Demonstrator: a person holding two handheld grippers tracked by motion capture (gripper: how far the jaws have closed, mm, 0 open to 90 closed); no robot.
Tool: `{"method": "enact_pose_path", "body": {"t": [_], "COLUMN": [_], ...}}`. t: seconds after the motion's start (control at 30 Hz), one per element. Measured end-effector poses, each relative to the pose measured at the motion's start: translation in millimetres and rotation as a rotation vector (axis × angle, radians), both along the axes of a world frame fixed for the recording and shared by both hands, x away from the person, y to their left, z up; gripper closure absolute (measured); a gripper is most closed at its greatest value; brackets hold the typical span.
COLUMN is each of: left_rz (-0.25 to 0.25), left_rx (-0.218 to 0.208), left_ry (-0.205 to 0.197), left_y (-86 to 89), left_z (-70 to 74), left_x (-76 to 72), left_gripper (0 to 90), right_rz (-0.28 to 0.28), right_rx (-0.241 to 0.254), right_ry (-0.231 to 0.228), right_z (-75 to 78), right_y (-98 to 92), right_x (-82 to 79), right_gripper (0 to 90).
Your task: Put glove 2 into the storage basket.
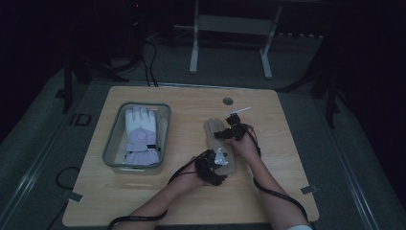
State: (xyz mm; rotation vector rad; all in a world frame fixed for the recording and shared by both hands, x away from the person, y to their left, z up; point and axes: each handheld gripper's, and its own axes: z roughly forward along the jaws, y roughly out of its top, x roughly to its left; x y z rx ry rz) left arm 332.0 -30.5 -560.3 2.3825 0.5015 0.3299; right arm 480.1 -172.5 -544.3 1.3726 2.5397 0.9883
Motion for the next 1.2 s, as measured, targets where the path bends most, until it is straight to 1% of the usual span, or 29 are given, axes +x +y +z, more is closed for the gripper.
{"method": "enact_pose_path", "body": {"t": [0.03, 0.07, 0.1, 0.13, 0.17, 0.23, 0.27, 0.37, 0.4, 0.43, 0.47, 0.53, 0.57, 0.67, 0.8, 0.93, 1.03, 1.2], "left_rz": [0.002, 0.003, 0.003, -0.001, 0.002, -0.004, -0.002, 0.004, 0.008, 0.014, 0.017, 0.024, 0.025, 0.025, 0.030, 0.030, 0.026, 0.028], "left_rx": [0.012, 0.022, 0.022, 0.034, 0.045, 0.059, 0.061, 0.066, 0.065, 0.056, 0.059, 0.047, 0.050, 0.052, 0.056, 0.059, 0.062, 0.070], "left_ry": [-0.010, -0.019, -0.019, -0.029, -0.039, -0.035, -0.031, -0.039, -0.047, -0.044, -0.047, -0.038, -0.043, -0.055, -0.074, -0.085, -0.113, -0.119], "left_y": [0.0, 0.1, 0.1, 0.0, -0.1, -0.1, 0.1, -0.3, 0.0, 0.7, 1.5, 3.6, 4.4, 5.5, 7.5, 11.9, 14.9, 20.4], "left_z": [0.3, 1.1, 1.1, 1.8, 2.4, 5.4, 6.5, 8.2, 9.5, 10.9, 12.3, 15.3, 17.3, 23.8, 34.0, 44.2, 51.5, 62.1], "left_x": [-0.1, 0.0, 0.0, 0.3, 1.1, 4.4, 5.4, 4.3, 3.0, 2.2, 1.9, 1.7, 1.3, -0.7, -2.8, -4.6, -8.4, -11.8], "left_gripper": [43.1, 48.5, 54.7, 54.7, 60.2, 74.5, 76.8, 78.8, 78.8, 79.1, 79.6, 80.0, 80.0, 80.1, 80.2, 80.2, 80.2, 80.2], "right_rz": [-0.004, -0.006, -0.002, -0.002, -0.006, -0.012, -0.015, -0.024, -0.026, -0.028, -0.028, -0.034, -0.034, -0.029, -0.025, -0.026, -0.017, -0.004], "right_rx": [0.005, 0.006, 0.005, 0.005, -0.001, -0.010, -0.009, -0.001, 0.002, 0.016, 0.024, 0.044, 0.053, 0.067, 0.076, 0.084, 0.096, 0.102], "right_ry": [0.004, 0.005, 0.001, 0.001, -0.005, -0.016, -0.018, -0.030, -0.038, -0.042, -0.040, -0.037, -0.033, -0.041, -0.061, -0.078, -0.087, -0.098], "right_z": [0.4, 0.6, 1.3, 1.3, 2.2, 3.9, 4.3, 6.0, 7.0, 8.7, 10.4, 13.8, 15.5, 21.7, 33.3, 44.7, 52.0, 60.3], "right_y": [-0.2, -0.1, 0.4, 0.4, 0.8, 2.8, 3.4, 3.9, 4.1, 3.8, 3.6, 2.9, 2.7, 2.4, 3.6, 5.3, 6.4, 9.9], "right_x": [-0.3, -0.7, -1.2, -1.2, -2.0, -3.6, -4.0, -5.2, -5.6, -5.9, -5.9, -6.0, -5.9, -6.8, -8.9, -11.2, -11.7, -13.7], "right_gripper": [59.1, 61.8, 64.2, 64.2, 66.4, 69.4, 70.3, 71.3, 71.7, 71.9, 72.0, 72.1, 72.1, 72.2, 72.1, 72.1, 72.1, 72.2]}}
